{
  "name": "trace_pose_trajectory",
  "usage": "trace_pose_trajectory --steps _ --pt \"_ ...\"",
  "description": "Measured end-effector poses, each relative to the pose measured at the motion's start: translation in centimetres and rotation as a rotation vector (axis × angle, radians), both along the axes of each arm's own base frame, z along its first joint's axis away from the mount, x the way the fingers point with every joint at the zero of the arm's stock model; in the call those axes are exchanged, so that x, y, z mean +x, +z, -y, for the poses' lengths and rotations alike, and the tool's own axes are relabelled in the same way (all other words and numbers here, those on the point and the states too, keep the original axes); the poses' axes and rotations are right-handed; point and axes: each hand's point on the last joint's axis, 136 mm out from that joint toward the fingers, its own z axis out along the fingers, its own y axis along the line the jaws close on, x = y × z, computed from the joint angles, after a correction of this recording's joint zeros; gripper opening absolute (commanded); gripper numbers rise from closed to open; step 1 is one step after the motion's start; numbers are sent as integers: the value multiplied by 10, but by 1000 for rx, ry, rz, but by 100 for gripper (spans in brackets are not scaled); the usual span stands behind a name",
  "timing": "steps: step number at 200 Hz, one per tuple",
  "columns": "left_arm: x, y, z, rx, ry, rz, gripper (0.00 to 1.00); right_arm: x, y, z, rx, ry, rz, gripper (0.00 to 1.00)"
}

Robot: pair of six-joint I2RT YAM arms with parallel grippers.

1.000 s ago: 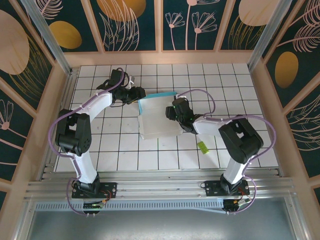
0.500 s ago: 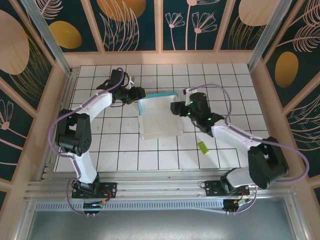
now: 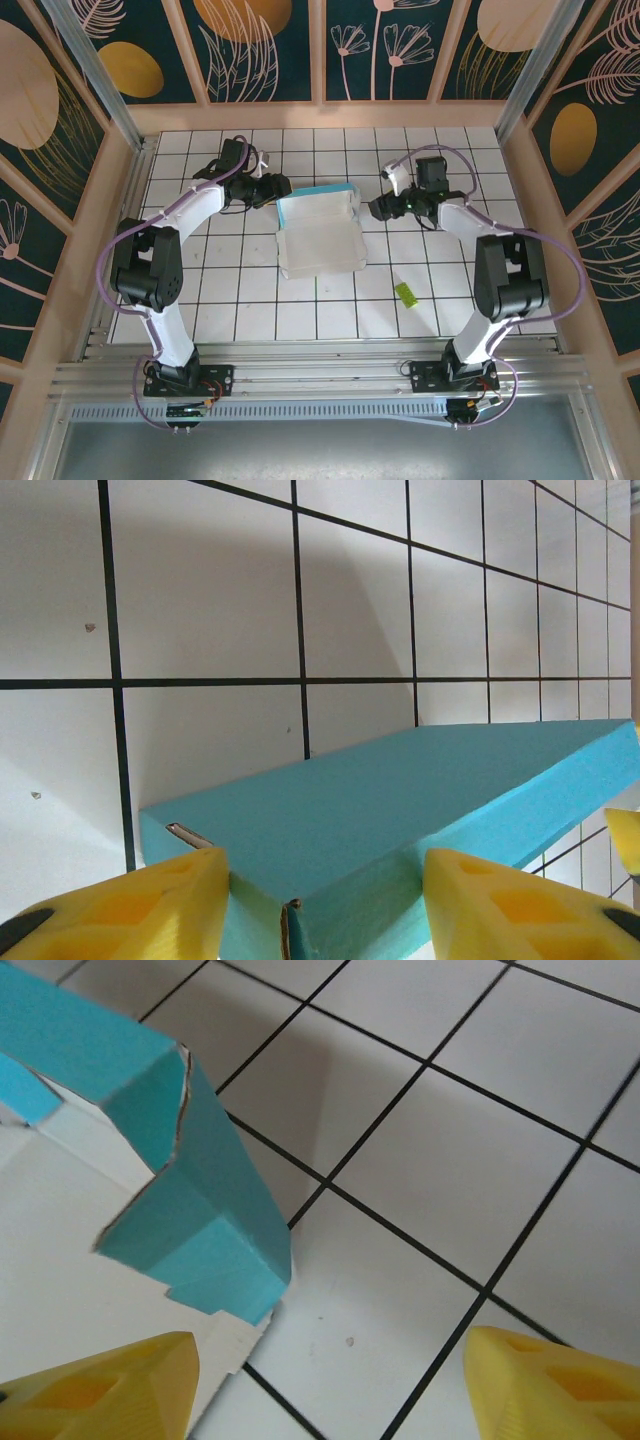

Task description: Fold the paper box

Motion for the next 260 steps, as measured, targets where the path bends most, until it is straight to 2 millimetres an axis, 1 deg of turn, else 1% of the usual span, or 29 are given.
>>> trace_pose_trajectory --steps 9,39,66,126,180,212,232,260 --pt "0 0 0 0 0 0 53 5 -4 -2 -20 32 7 68" --pt "0 0 0 1 -1 1 53 22 -8 -10 -52 125 39 64" --pt "0 0 0 2 -2 2 53 25 -12 -18 -53 197 48 61" --pt "0 0 0 2 -2 2 53 12 -12 -35 -35 315 56 57" --pt "0 2 0 2 -2 -1 53 8 -19 -42 -38 335 36 55" --pt "-1 1 0 4 -2 -6 53 4 -24 -49 -37 350 24 54" --pt "-1 1 0 4 -2 -6 53 5 -26 -52 -33 350 18 51" --pt "-1 1 0 5 -2 -9 53 11 -26 -55 -33 339 30 51"
